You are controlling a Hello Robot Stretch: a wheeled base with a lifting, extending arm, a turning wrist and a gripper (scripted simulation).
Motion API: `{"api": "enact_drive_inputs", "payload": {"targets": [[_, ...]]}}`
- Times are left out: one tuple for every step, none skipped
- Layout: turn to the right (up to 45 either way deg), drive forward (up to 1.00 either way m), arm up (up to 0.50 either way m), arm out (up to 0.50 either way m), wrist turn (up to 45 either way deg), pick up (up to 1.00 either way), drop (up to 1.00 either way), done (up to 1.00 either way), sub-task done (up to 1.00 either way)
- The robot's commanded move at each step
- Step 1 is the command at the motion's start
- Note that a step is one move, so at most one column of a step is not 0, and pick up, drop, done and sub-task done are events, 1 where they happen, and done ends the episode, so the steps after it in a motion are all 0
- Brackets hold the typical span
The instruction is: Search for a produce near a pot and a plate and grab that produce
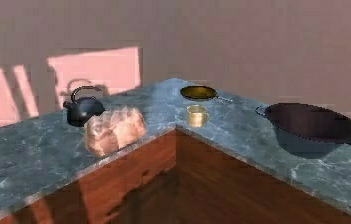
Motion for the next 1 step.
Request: {"api": "enact_drive_inputs", "payload": {"targets": [[0.0, 0.10, 0.00, 0.00, 0.0, 0.00, 0.00, 0.00, 0.00]]}}
